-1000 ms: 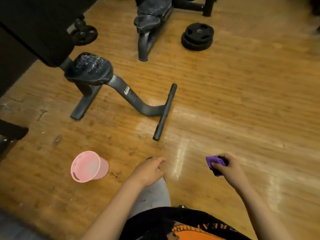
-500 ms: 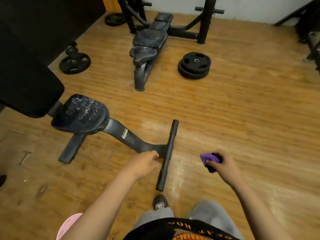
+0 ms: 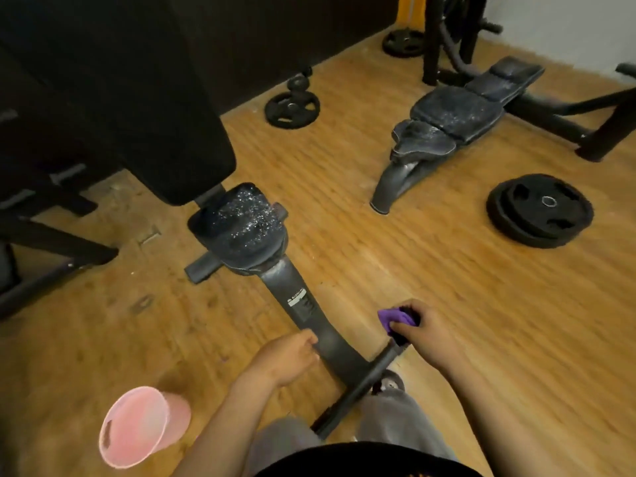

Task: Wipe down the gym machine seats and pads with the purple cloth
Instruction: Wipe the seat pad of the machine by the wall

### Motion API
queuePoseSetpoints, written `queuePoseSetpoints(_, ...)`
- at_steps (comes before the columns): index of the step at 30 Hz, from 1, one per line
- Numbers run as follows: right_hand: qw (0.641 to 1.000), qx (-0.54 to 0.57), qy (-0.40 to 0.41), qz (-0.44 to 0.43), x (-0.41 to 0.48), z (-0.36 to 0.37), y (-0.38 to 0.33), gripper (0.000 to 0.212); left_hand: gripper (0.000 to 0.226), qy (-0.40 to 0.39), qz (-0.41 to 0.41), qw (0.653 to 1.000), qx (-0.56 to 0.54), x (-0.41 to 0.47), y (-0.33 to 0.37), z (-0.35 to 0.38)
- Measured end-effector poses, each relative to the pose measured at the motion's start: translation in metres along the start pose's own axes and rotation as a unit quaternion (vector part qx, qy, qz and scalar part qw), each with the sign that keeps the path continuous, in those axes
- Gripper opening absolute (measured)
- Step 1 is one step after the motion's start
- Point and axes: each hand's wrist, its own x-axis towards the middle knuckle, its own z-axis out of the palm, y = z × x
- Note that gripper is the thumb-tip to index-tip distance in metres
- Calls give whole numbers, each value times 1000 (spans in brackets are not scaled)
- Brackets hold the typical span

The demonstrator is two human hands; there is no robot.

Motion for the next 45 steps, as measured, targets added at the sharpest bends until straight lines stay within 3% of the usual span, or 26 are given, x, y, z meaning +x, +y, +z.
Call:
queuePoseSetpoints(5, 993, -66, -69, -66, 90, -42, -41, 12, 18, 102, -52, 985, -131, 20, 20, -16)
queuePoseSetpoints(11, 985, -20, -139, -101, 143, -16, -66, 9, 15, 146, -106, 964, -196, 38, 15, -21)
queuePoseSetpoints(17, 973, 35, -212, -84, 189, 59, -50, 13, 39, 255, -103, 945, -179, 89, -6, -10)
queuePoseSetpoints(22, 974, 115, -172, -96, 257, 139, -15, 25, 44, 350, -110, 915, -170, 177, -68, -19)
queuePoseSetpoints(25, 968, 183, -145, -95, 308, 191, 9, 20, 46, 431, -100, 888, -127, 237, -119, -30)
queuePoseSetpoints(29, 964, 193, -31, -180, 377, 247, 37, 15, 45, 516, -45, 855, -34, 307, -172, -34)
queuePoseSetpoints(31, 956, 198, -14, -216, 406, 266, 48, 14, 41, 553, -15, 833, -3, 335, -192, -30)
queuePoseSetpoints(35, 929, 207, -15, -305, 443, 298, 67, 20, 30, 650, 17, 756, 79, 376, -217, -15)
queuePoseSetpoints(38, 901, 217, 36, -373, 449, 322, 88, 18, 31, 724, 38, 676, 130, 398, -228, -2)
queuePoseSetpoints(40, 890, 224, 45, -396, 441, 338, 104, 21, 33, 749, 47, 641, 157, 403, -232, 0)
queuePoseSetpoints(45, 869, 283, 102, -394, 457, 352, 98, 22, 57, 750, 28, 614, 244, 410, -248, -3)
